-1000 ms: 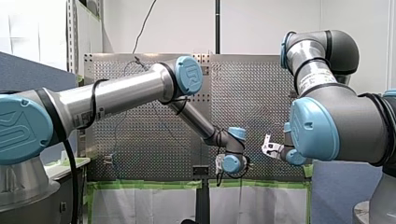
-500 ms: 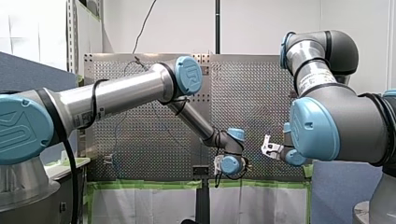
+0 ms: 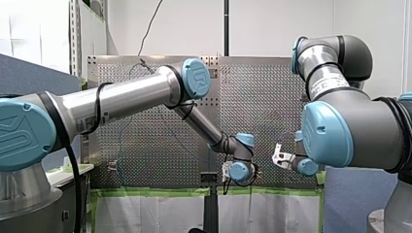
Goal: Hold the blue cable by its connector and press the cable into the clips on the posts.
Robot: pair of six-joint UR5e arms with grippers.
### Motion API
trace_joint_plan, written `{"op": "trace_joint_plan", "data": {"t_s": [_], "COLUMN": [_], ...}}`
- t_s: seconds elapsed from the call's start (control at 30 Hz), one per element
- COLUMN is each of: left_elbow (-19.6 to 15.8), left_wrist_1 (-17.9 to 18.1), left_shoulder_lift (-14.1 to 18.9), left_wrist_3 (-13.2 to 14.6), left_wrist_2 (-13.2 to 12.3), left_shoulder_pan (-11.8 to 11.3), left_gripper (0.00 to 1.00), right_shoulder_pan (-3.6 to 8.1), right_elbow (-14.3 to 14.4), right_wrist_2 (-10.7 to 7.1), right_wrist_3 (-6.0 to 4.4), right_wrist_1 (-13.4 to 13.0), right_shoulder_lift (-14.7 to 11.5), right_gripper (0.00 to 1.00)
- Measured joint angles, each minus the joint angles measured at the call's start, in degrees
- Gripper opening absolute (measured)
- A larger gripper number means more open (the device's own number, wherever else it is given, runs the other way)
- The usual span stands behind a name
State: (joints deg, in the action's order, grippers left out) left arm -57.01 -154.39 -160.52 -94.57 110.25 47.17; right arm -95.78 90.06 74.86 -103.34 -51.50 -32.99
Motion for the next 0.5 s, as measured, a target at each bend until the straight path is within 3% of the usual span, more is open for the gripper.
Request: {"op": "trace_joint_plan", "data": {"t_s": [0.07,0.3,0.5], "left_elbow": [0.0,-0.36,-2.91], "left_wrist_1": [-0.38,-3.7,-3.11], "left_shoulder_lift": [0.04,0.43,2.76], "left_wrist_3": [-0.02,0.09,0.1], "left_wrist_2": [0.65,2.87,3.07], "left_shoulder_pan": [-0.01,0.52,0.41], "left_gripper": [1.0,1.0,1.0], "right_shoulder_pan": [0.0,0.13,0.67], "right_elbow": [0.06,1.45,4.19], "right_wrist_2": [0.41,3.84,4.66], "right_wrist_3": [0.43,3.77,4.7], "right_wrist_1": [0.37,3.3,2.47], "right_shoulder_lift": [0.21,0.38,0.33], "right_gripper": [0.0,0.0,0.0]}}
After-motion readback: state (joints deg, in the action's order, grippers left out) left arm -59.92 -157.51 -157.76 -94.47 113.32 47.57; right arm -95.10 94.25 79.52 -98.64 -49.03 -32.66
